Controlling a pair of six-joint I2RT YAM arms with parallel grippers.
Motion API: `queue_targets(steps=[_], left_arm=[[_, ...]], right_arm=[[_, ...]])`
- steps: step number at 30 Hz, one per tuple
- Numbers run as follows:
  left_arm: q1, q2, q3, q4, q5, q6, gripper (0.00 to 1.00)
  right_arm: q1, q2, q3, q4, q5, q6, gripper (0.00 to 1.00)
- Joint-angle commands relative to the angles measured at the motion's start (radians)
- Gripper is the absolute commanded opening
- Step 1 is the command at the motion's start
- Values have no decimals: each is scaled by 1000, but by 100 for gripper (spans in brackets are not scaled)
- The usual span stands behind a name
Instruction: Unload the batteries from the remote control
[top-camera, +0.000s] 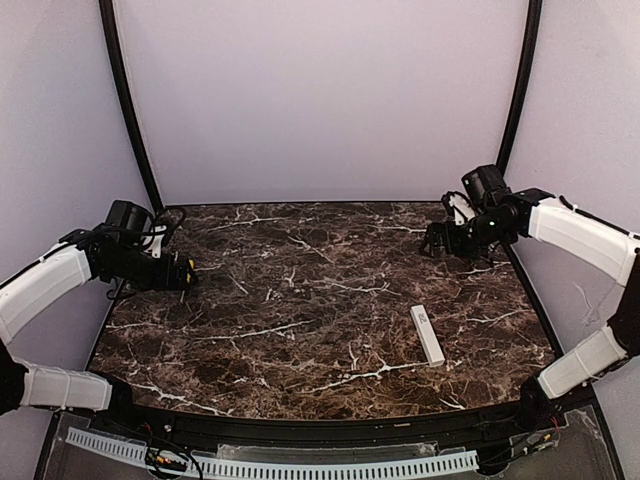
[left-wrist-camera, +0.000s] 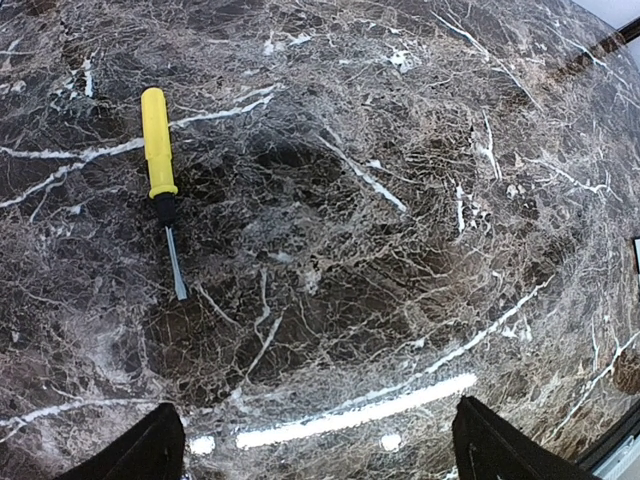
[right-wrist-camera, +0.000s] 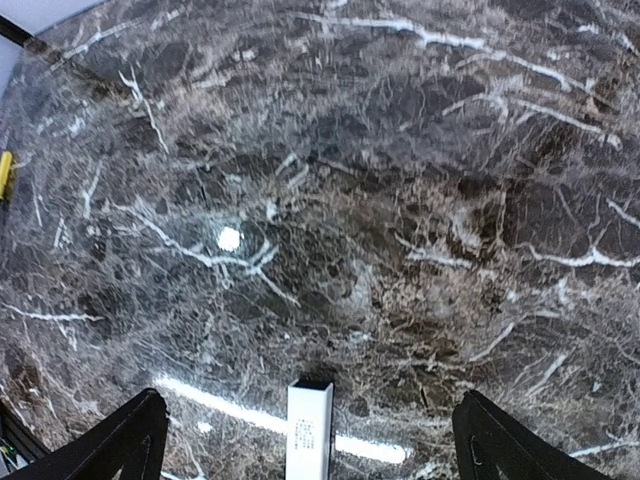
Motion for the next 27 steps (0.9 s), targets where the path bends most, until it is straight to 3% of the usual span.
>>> queue_targets(steps=[1,19,27], left_arm=[[-7,8,-14,-15,-11,3,94],[-12,15,-14,-17,-2,4,90],[-13,15,-13,-17,0,4,89]], right_arm=[[78,66,37,-147,118,44,99],[283,199,-54,-233,127,181,98],[310,182,-173,-202,81,235,86]])
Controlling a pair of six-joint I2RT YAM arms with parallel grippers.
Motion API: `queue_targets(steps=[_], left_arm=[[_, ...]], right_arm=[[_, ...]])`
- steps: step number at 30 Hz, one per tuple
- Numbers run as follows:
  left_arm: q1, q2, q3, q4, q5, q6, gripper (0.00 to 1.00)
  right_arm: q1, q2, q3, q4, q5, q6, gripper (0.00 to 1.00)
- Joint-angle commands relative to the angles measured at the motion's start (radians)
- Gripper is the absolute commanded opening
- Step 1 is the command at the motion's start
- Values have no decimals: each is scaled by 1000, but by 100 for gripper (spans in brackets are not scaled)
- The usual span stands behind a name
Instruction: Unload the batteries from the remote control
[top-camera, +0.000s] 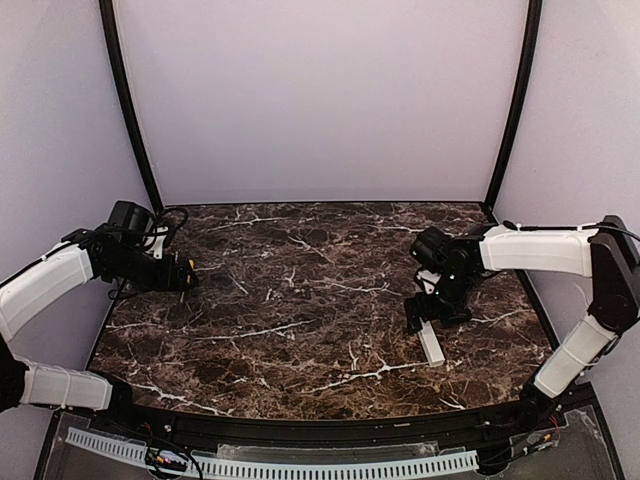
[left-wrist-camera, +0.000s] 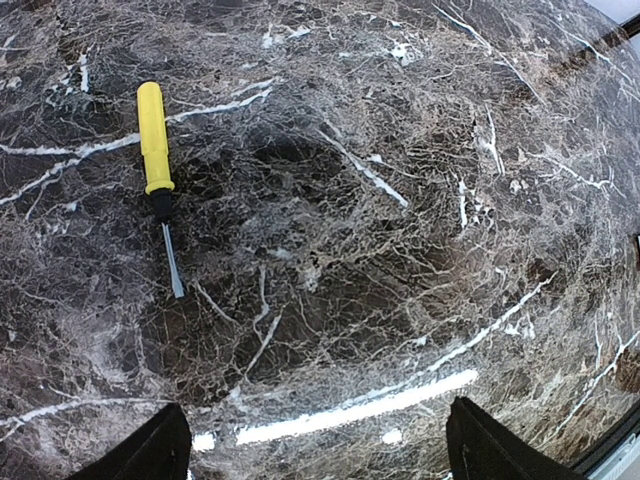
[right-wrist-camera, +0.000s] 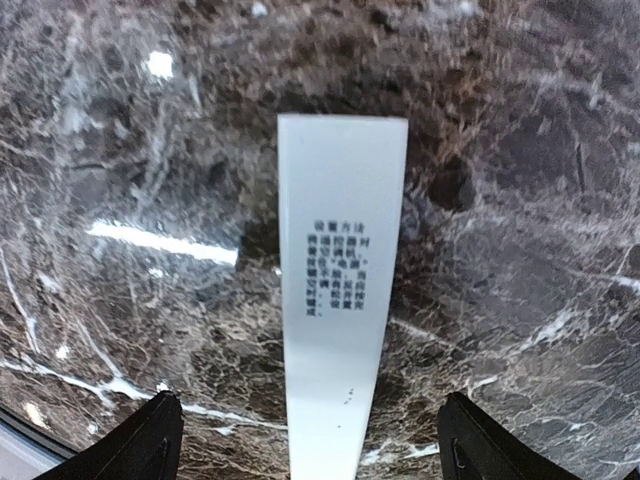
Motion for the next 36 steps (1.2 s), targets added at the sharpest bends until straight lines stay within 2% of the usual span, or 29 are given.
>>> queue_targets(steps=[1,15,22,26,29,36], left_arm=[[-6,0,-14,-17,4,4,89],[-13,5,-13,-17,-2,1,87],[-14,7,-13,-17,-3,2,87],[-15,5,-13,-17,-4,1,87],[-17,4,-14,-17,-4,2,87],[-18,-5,-12,-8,50,10,87]], right_arm=[[20,-8,-62,10,-22,45,84],[64,18,-137,45,9,77,59],[86,37,-134,44,17,71,40],[93,37,-132,46,61,68,24],[94,34,-103,43,89,52,14],[101,23,47,62,160,-63,1]])
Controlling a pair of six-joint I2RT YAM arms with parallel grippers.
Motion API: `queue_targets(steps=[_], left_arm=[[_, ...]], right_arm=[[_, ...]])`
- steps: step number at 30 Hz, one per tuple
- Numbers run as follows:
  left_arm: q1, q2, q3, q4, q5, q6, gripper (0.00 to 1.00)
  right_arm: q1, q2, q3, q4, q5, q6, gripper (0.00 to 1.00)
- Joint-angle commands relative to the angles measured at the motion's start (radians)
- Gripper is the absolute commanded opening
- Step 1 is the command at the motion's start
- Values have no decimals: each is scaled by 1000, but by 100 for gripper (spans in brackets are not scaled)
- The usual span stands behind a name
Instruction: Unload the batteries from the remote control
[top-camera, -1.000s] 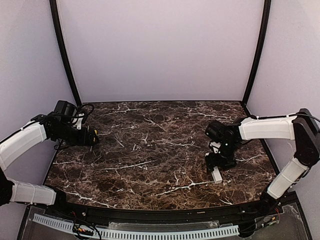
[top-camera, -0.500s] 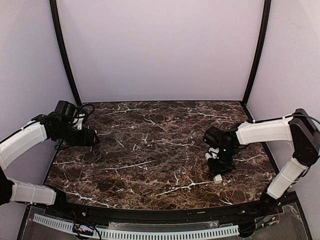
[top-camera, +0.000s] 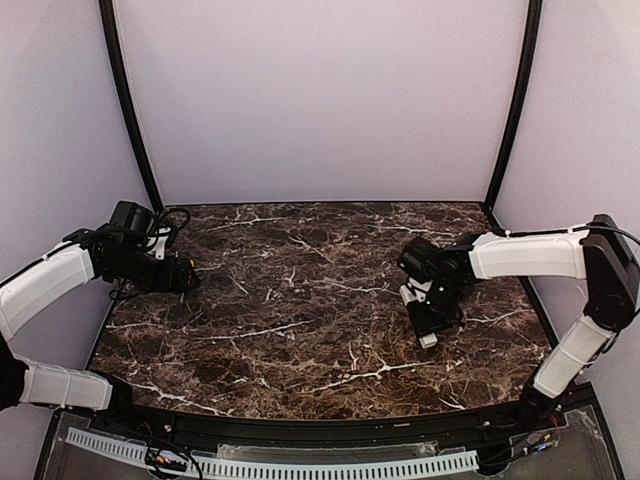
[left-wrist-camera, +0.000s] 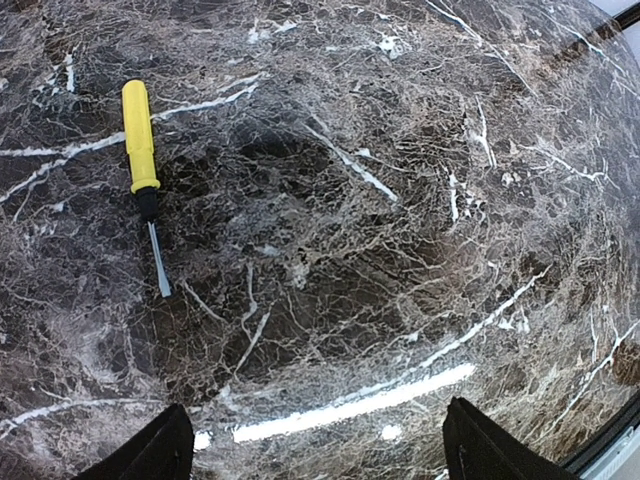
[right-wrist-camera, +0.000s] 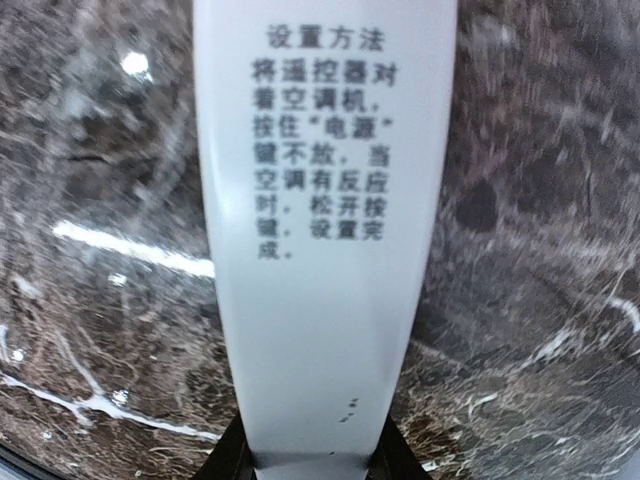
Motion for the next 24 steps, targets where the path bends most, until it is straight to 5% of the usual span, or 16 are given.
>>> queue_targets(steps=[1,13,24], left_arm=[[-5,-13,-12,-3,56,13,87],[-10,9,34,48,496,-14,87],[-132,49,84,193,632,-141,87]], right_arm=[[14,-11,109,46,75,-100,0],[112,-53,213,306,86,-443,0],[241,-11,293,400,90,-695,0]])
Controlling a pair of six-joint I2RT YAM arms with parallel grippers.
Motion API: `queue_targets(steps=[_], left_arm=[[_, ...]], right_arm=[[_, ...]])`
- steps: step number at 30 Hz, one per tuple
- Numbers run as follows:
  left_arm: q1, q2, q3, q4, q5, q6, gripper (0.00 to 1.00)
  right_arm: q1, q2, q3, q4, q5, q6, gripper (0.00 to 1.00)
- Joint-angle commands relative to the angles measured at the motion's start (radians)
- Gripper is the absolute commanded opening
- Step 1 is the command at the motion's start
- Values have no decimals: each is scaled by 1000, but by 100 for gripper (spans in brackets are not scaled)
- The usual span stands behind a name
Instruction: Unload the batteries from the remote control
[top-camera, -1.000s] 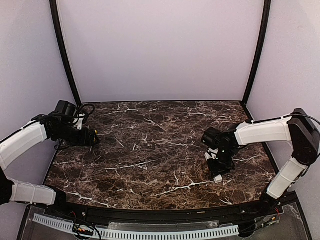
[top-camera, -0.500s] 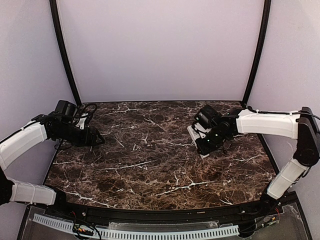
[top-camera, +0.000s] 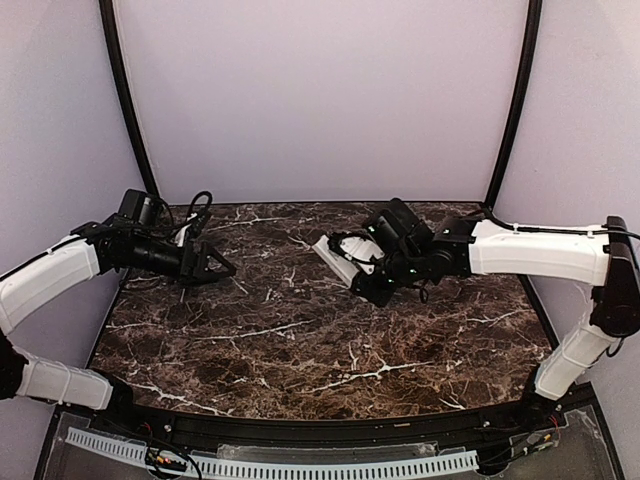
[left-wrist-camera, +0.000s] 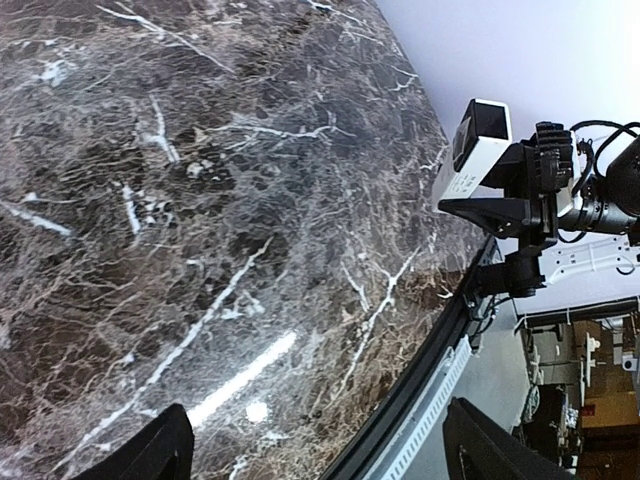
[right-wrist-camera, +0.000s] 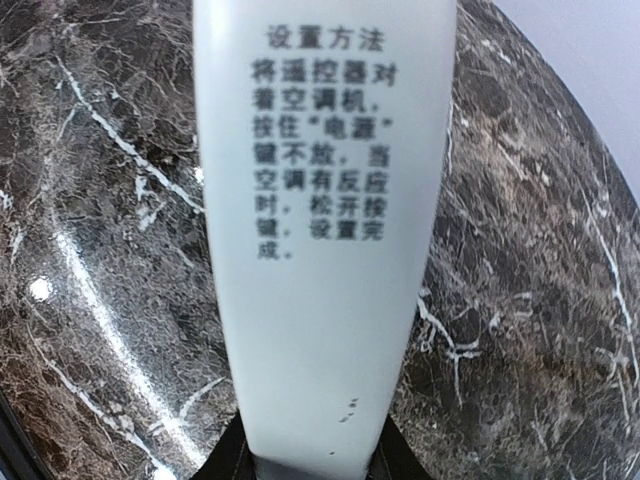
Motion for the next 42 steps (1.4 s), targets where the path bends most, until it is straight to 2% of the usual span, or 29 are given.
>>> queue_targets(steps=[1,10,23,33,42], left_arm=[[-62,26,43,82,74,-79,87],[-156,84,78,244,125,-204,87],[-202,151,86,263,106,-207,84],[-204,172,77,285,126,-215,73],[-221,167,78,267,140,-195,70]], right_arm=[[48,26,67,81,18,-132,0],[142,109,138,92,65,-230,0],[180,136,144,138,24,-286,0],[194,144,156,143,10,-306,0],[193,167,180,122,12,-316,0]])
